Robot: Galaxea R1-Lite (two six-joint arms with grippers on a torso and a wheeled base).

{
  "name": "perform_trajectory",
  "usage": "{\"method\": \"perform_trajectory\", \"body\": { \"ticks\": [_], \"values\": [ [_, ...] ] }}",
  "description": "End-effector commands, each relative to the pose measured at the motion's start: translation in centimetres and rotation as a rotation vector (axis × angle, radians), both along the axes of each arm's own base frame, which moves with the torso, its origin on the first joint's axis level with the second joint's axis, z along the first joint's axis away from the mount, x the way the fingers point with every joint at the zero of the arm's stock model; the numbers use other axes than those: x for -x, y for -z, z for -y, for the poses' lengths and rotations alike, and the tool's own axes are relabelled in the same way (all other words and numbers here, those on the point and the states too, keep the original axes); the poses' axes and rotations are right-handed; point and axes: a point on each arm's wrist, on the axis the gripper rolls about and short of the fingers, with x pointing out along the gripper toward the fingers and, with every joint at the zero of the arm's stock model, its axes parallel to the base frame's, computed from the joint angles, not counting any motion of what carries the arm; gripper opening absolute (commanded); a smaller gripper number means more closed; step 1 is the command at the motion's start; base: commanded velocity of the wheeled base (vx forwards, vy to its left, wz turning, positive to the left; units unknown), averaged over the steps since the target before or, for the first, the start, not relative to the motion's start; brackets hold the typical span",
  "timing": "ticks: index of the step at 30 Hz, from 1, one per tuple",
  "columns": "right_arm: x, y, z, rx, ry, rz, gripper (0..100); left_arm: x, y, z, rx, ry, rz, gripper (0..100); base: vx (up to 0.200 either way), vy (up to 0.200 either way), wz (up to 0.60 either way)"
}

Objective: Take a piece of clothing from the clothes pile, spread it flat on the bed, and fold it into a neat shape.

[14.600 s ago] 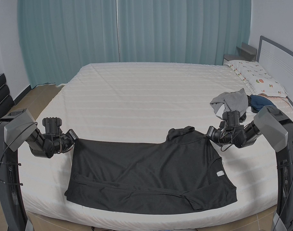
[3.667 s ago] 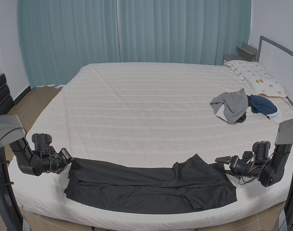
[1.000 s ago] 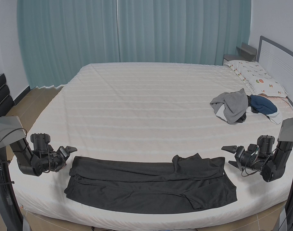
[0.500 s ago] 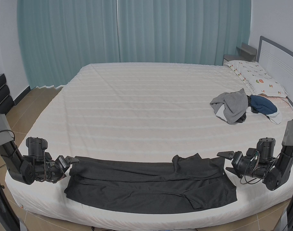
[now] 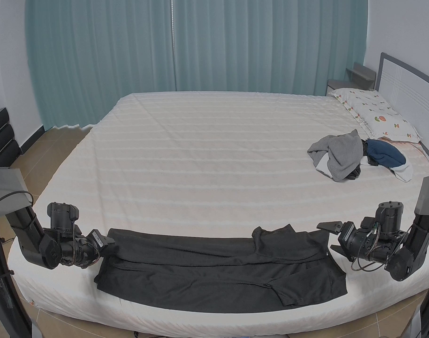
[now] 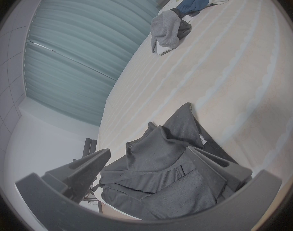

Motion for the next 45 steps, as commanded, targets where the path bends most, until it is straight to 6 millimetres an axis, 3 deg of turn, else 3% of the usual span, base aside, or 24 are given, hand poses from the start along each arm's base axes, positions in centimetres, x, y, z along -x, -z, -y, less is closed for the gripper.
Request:
{"method": "perform_trajectory", "body": {
  "ticks": [1,7,11,23,35,40,45],
  "values": [
    [0.2,0.0,-0.8,0.008,-0.017,-0.006,100,-0.2,0.2,0.0,-0.016,-0.013,0.002,0,0.000,0.000,0.00],
    [0.6,-0.2,-3.0,0.032,0.023,-0.024,100,-0.2,-2.6,0.0,-0.058,-0.053,0.101,0,0.000,0.000,0.00],
    [0.5,0.0,-3.6,0.026,0.022,-0.078,100,-0.1,-3.4,0.0,-0.054,-0.061,0.161,0,0.000,0.000,0.00],
    [-1.1,0.6,-4.4,-0.024,0.078,-0.237,100,-0.2,-3.9,0.0,-0.030,-0.082,0.211,0,0.000,0.000,0.00],
    [-1.4,2.2,-5.2,-0.002,0.074,-0.313,100,-0.6,-4.3,-0.1,0.001,-0.110,0.277,0,0.000,0.000,0.00],
    [-1.3,1.2,-5.1,0.001,0.095,-0.276,100,-0.6,-4.1,0.0,0.001,-0.108,0.273,0,0.000,0.000,0.00],
    [-1.4,2.5,-5.8,0.024,0.083,-0.320,100,-0.5,-4.1,0.0,0.001,-0.108,0.271,0,0.000,0.000,0.00]
  ]
}}
